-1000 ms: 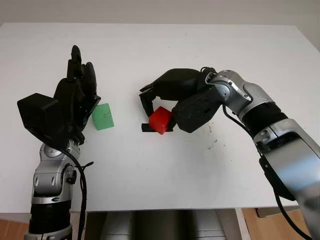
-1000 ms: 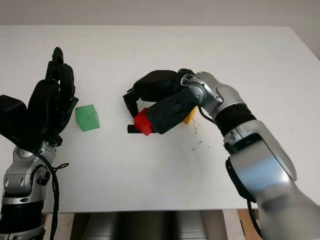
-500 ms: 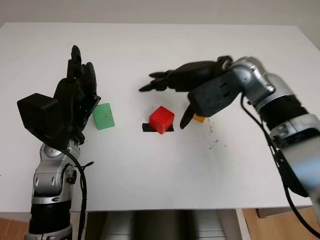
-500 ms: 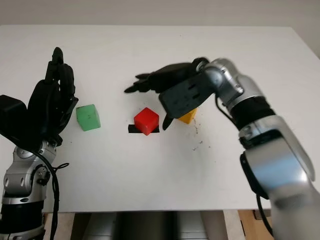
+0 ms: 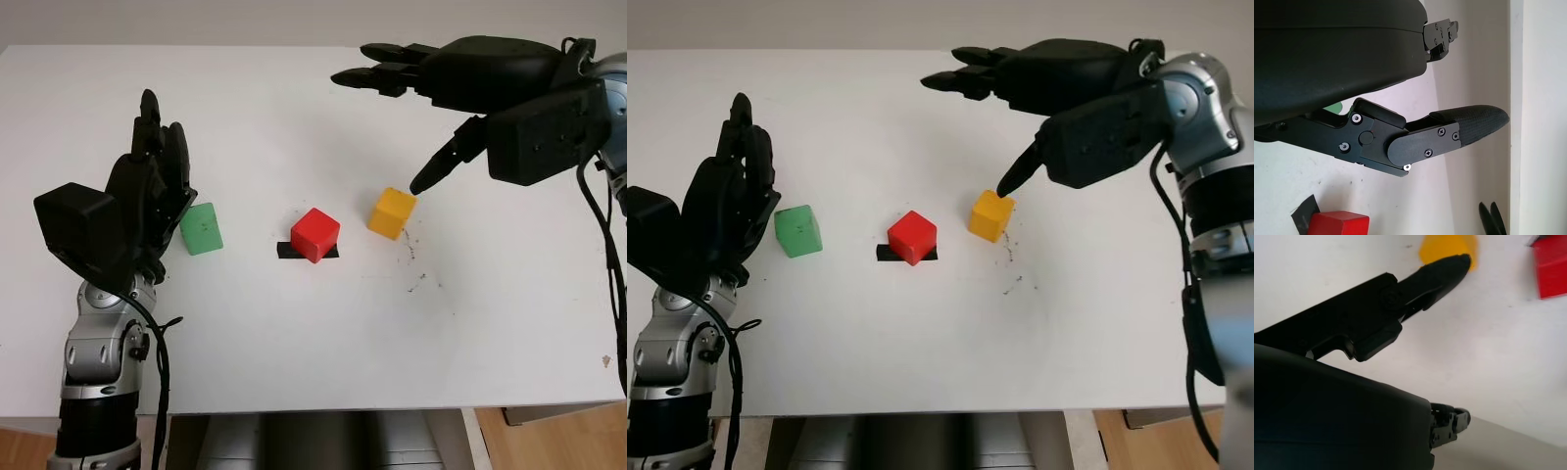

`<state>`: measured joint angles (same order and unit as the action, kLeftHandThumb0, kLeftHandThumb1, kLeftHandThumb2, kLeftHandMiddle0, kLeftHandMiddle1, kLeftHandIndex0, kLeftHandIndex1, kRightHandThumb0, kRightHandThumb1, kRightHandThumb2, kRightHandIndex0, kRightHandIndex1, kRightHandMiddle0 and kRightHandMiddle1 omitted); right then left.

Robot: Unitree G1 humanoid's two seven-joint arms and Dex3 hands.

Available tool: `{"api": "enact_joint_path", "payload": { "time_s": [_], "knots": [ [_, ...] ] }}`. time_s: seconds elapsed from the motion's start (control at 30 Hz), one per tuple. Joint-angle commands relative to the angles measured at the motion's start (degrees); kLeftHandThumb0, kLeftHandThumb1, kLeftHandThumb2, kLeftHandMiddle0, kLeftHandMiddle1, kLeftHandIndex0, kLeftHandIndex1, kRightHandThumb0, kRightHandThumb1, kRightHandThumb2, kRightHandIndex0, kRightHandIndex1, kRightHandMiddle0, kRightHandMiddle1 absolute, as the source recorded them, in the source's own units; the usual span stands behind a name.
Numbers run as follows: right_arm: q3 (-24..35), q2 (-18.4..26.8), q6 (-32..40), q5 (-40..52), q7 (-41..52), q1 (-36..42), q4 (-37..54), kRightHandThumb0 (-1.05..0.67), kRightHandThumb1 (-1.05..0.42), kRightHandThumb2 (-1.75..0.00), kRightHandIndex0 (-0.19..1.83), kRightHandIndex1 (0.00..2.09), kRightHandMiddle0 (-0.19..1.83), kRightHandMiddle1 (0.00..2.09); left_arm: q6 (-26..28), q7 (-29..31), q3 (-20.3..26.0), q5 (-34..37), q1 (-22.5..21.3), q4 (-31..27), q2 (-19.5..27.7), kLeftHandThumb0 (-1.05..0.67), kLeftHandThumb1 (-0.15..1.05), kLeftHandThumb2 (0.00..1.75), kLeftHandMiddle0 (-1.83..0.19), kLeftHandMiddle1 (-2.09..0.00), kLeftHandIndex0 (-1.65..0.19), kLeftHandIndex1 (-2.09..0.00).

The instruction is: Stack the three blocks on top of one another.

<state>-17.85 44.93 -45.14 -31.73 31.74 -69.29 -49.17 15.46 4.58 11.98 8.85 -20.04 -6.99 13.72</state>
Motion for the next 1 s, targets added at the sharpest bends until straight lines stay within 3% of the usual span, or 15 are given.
{"api": "enact_joint_path", "payload": {
  "time_s": [0.0, 0.3, 0.5, 0.97],
  "knots": [
    [-1.67, 1.66, -1.09, -4.03, -3.47, -1.64, 0.13, -0.77, -0.86, -0.06, 0.02, 0.09, 0.19, 0.17, -0.54, 0.27, 0.25, 0.27, -1.05, 0.08, 0.3, -0.8, 1.05, 0.69, 0.19, 0.0, 0.19, 0.0],
    [-8.41, 0.97, -3.83, -16.92, -18.01, -2.27, -4.15, -0.66, -0.84, -0.05, 0.09, 0.08, 0.34, 0.17, -0.12, 0.76, 0.3, 0.19, -1.44, 0.23, 1.02, -0.8, 1.05, 0.69, 0.19, 0.0, 0.19, 0.0],
    [-11.91, -1.5, -3.73, -20.62, -24.25, -2.51, -6.56, -0.63, -0.83, -0.05, 0.11, 0.08, 0.38, 0.16, 0.04, 0.92, 0.41, 0.26, -1.33, -0.03, 1.39, -0.8, 1.05, 0.69, 0.19, 0.0, 0.19, 0.0],
    [-16.13, -2.8, -3.63, -22.21, -25.55, -1.06, -8.97, -0.55, -0.81, -0.06, 0.13, 0.06, 0.45, 0.1, 0.71, 1.27, 0.82, 0.32, -0.9, -0.74, 1.71, -0.8, 1.05, 0.68, 0.19, 0.0, 0.19, 0.0]
  ]
}}
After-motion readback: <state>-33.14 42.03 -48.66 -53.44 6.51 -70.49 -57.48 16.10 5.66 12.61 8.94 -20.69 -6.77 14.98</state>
